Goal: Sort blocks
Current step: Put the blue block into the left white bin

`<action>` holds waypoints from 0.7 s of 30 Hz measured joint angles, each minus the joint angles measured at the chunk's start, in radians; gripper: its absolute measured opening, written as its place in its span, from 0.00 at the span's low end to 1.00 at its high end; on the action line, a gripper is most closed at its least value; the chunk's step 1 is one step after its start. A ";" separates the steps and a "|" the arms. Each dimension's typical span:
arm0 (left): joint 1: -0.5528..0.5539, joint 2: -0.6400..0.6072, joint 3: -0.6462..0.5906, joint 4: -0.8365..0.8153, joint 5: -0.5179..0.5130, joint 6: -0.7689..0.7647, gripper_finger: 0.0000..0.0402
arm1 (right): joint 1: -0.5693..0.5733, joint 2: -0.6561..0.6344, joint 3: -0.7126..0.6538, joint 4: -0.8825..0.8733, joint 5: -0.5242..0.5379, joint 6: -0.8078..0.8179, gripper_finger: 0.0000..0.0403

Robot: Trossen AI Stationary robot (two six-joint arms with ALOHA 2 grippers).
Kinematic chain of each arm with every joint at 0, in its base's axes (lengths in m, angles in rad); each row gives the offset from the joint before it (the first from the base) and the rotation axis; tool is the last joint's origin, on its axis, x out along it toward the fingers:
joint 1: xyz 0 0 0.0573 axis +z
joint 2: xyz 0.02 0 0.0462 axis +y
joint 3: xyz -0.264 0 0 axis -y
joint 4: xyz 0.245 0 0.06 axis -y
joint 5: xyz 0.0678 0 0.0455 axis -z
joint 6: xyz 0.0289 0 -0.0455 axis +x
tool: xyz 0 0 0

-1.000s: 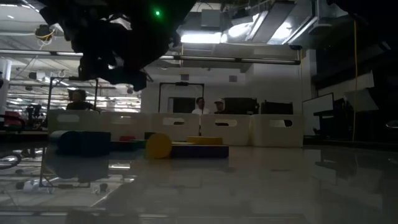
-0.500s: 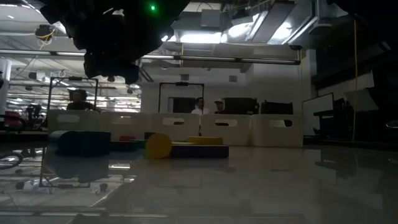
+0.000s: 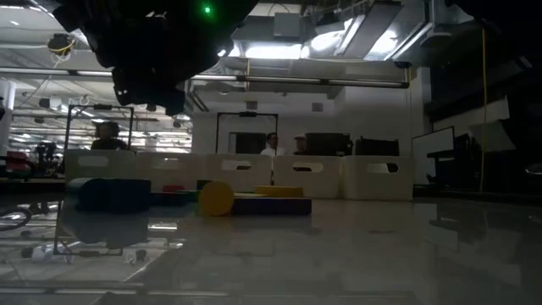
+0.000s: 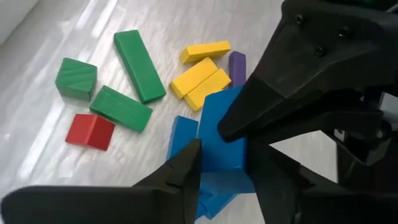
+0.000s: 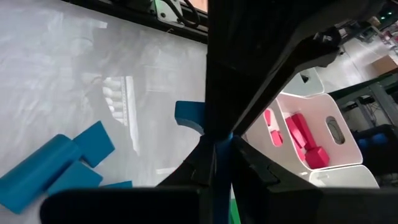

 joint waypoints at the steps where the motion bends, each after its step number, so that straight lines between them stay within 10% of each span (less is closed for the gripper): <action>1: 0.000 0.000 0.000 0.000 0.007 0.000 0.27 | 0.000 0.000 0.000 0.000 0.000 0.000 0.10; 21: 0.000 0.001 -0.002 0.027 0.018 -0.046 0.06 | -0.002 0.000 0.000 -0.015 -0.064 0.000 0.12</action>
